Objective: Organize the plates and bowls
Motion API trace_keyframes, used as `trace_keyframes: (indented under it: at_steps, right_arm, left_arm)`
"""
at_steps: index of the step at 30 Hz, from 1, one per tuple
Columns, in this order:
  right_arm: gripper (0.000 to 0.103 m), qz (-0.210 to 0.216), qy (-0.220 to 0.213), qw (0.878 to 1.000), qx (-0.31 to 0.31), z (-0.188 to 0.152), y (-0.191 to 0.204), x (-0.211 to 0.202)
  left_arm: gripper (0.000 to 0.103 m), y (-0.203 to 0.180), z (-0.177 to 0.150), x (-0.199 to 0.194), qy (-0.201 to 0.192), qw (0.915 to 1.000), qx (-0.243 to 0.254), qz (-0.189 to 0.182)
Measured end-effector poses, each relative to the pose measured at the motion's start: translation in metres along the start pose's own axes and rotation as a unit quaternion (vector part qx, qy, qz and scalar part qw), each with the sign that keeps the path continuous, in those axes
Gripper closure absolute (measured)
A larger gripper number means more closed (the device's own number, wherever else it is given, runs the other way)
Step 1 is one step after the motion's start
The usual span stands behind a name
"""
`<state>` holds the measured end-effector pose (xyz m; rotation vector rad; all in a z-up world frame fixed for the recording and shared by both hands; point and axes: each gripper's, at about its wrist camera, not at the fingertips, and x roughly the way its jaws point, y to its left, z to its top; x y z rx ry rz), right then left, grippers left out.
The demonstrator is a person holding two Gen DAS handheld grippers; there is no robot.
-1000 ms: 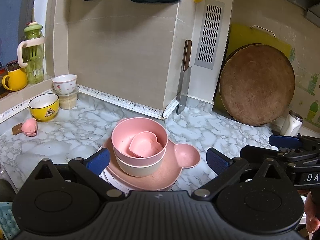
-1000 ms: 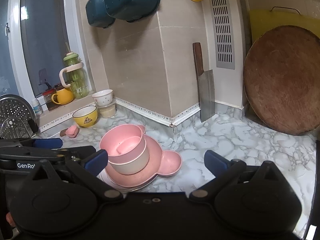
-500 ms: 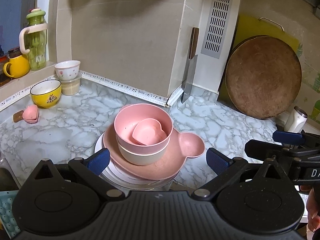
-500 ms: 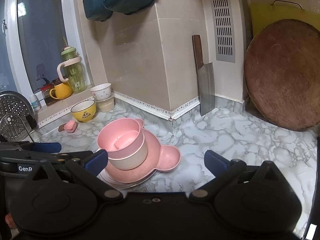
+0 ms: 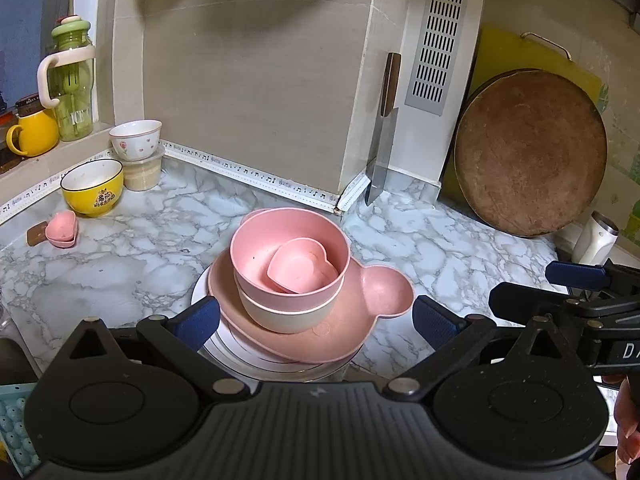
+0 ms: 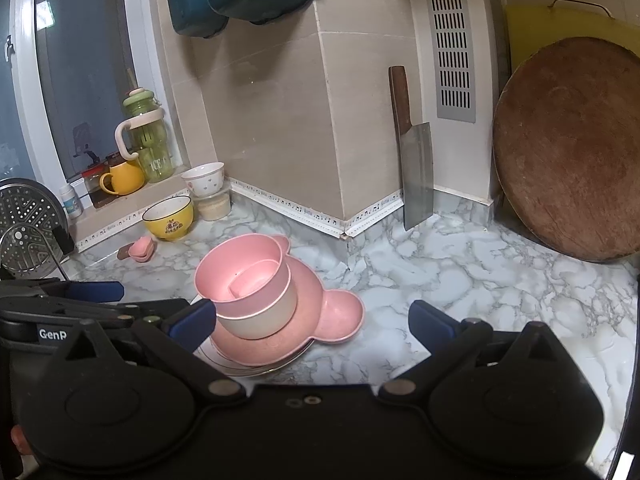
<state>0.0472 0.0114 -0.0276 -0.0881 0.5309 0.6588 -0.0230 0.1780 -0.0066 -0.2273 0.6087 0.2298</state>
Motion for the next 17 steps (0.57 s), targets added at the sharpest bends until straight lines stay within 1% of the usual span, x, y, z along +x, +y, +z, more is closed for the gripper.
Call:
trace_keyframes:
  at_steps: [15,17]
  right_arm:
    - [0.000,-0.007,0.007,1.000,0.006,0.006,0.000,0.015]
    - [0.000,-0.007,0.007,1.000,0.010,0.008,-0.001,0.018]
  left_arm:
    - [0.000,0.005,0.008,0.014,0.004,1.0000,0.001,-0.004]
    - [0.000,0.006,0.009,0.018,0.006,0.9999,0.003,-0.009]
